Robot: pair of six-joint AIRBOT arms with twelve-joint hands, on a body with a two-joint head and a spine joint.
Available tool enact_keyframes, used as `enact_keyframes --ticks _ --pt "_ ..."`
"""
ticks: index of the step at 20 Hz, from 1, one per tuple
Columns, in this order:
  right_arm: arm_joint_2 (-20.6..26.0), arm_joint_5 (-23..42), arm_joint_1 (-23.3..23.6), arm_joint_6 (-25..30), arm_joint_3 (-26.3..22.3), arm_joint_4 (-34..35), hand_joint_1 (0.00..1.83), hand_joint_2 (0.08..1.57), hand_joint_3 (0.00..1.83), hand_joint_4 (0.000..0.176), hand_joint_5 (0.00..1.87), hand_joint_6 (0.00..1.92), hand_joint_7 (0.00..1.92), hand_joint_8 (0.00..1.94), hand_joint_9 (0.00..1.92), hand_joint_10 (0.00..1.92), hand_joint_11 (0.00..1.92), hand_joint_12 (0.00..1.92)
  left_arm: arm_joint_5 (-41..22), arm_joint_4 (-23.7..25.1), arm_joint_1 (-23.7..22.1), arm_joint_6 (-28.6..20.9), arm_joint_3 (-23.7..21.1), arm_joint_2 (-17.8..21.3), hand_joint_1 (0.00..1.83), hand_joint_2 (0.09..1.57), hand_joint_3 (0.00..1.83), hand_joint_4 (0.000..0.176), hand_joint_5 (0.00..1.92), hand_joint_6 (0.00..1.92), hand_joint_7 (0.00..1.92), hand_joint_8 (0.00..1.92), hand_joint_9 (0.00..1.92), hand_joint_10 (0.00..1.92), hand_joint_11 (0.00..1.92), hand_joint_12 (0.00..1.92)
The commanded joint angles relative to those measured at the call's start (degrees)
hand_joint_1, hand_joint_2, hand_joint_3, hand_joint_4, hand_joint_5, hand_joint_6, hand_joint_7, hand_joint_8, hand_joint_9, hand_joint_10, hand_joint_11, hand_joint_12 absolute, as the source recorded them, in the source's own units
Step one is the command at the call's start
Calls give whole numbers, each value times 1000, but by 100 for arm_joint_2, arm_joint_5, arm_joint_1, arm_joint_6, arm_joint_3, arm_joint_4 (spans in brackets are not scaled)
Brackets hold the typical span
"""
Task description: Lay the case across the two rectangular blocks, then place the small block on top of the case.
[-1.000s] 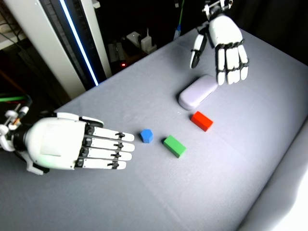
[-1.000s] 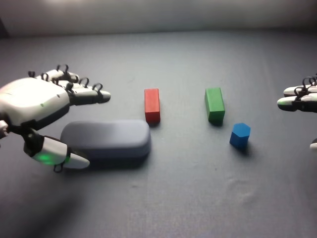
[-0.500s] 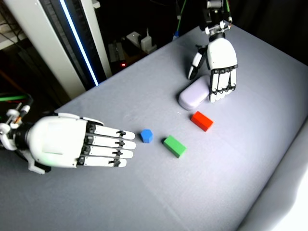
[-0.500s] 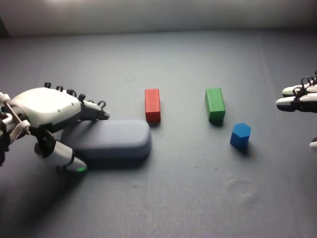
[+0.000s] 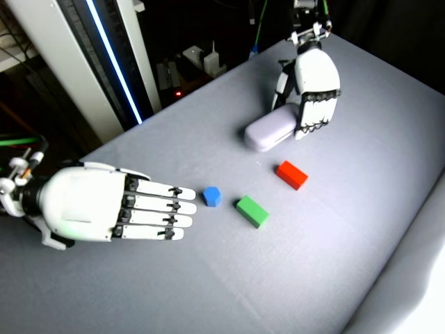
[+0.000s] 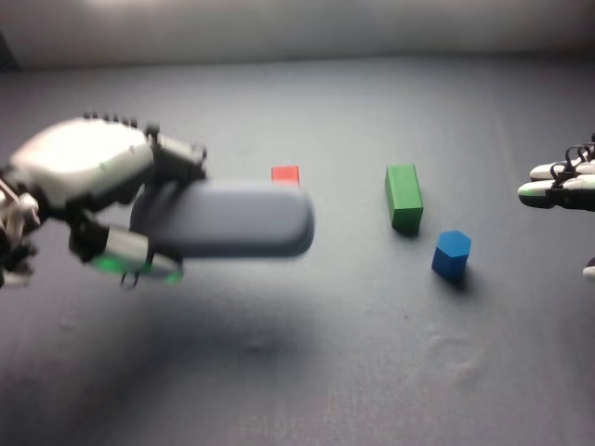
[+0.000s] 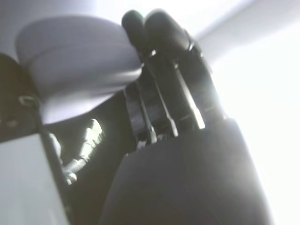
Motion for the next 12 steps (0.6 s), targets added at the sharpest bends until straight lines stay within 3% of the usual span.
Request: enact_keyframes --ticks 1,2,3,5,6,8,9,11,12 --pt "18 663 43 35 31 182 748 1310 2 0 369 0 296 0 306 0 3 870 -903 64 -143 -59 -16 -47 1281 1066 0 0 979 847 1195 787 1090 782 869 1436" --pt "18 663 43 35 31 182 735 1309 1 0 371 1 300 1 306 1 0 864 -903 64 -155 -59 -14 -53 1277 1065 0 0 979 859 1203 756 1110 677 863 1360" --pt "18 663 44 35 32 185 649 1324 8 0 378 3 309 4 307 1 4 858 -923 66 -237 -56 21 -108 1271 1073 2 0 988 824 1157 856 1109 687 855 1426" --pt "18 665 46 35 35 217 458 1391 0 0 360 0 329 1 305 0 35 696 -808 65 -571 -54 271 -415 1256 1098 0 0 956 880 1082 998 1000 926 795 1517" --pt "18 665 57 35 47 218 352 1413 0 0 344 0 331 0 304 0 66 600 -644 88 -784 -54 446 -618 1263 1074 3 0 986 866 1146 848 1070 784 879 1333" --pt "14 665 85 35 59 218 232 1444 1 0 297 0 315 0 314 1 126 525 -306 153 -1128 -15 711 -937 1265 1069 0 0 1019 809 1150 850 1101 715 901 1280" --pt "10 665 97 35 63 217 131 1458 5 0 275 1 317 0 326 3 164 506 -113 159 -1310 37 866 -1124 1368 1053 4 0 1022 756 1160 746 1058 1006 879 1281" --pt "4 666 105 32 72 217 7 1442 0 6 249 0 283 1 313 1 204 495 86 128 -1505 55 1074 -1384 1256 1077 1 0 1022 810 1105 901 1044 641 818 1237" --pt "-4 665 105 32 82 217 1 1416 4 0 245 1 272 7 312 0 235 419 204 59 -1584 93 1203 -1541 1251 1076 0 0 1036 797 1104 893 1074 542 809 1236"
